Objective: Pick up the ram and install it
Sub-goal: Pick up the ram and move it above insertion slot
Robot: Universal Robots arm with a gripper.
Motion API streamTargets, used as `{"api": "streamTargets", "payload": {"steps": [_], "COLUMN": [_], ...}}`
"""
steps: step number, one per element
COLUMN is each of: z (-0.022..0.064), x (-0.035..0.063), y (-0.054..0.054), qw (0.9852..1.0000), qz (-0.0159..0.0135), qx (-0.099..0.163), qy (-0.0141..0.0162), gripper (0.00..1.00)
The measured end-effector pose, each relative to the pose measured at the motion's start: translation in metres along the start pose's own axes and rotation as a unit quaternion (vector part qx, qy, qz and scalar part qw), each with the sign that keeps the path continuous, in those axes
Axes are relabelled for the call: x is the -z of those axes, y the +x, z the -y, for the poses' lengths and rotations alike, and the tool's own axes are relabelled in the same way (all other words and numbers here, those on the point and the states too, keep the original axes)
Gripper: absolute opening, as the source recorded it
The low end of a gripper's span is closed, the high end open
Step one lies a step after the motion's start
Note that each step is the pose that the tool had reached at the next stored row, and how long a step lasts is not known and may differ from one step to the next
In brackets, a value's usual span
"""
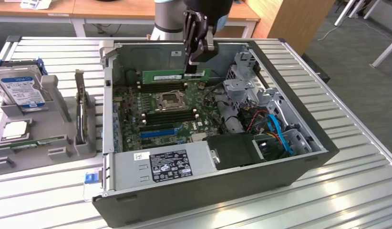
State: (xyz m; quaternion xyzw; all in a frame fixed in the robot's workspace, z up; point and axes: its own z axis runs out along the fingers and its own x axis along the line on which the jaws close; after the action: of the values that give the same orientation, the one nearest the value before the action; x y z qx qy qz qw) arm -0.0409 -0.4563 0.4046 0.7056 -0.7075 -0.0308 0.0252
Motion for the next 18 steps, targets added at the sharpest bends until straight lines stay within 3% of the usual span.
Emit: {"api": "streamTargets", "payload": {"steps": [7, 18], "z": [0.0, 0.0001], "x": [-0.001, -0.0028], "y": [-0.015, -0.039], "qw": [1.0, 0.9999], "qz": [0.0032, 0.0112], "qx": [0.0, 0.001], "qy": [0.0, 0.0], "gripper": [0.12, 0.12]}}
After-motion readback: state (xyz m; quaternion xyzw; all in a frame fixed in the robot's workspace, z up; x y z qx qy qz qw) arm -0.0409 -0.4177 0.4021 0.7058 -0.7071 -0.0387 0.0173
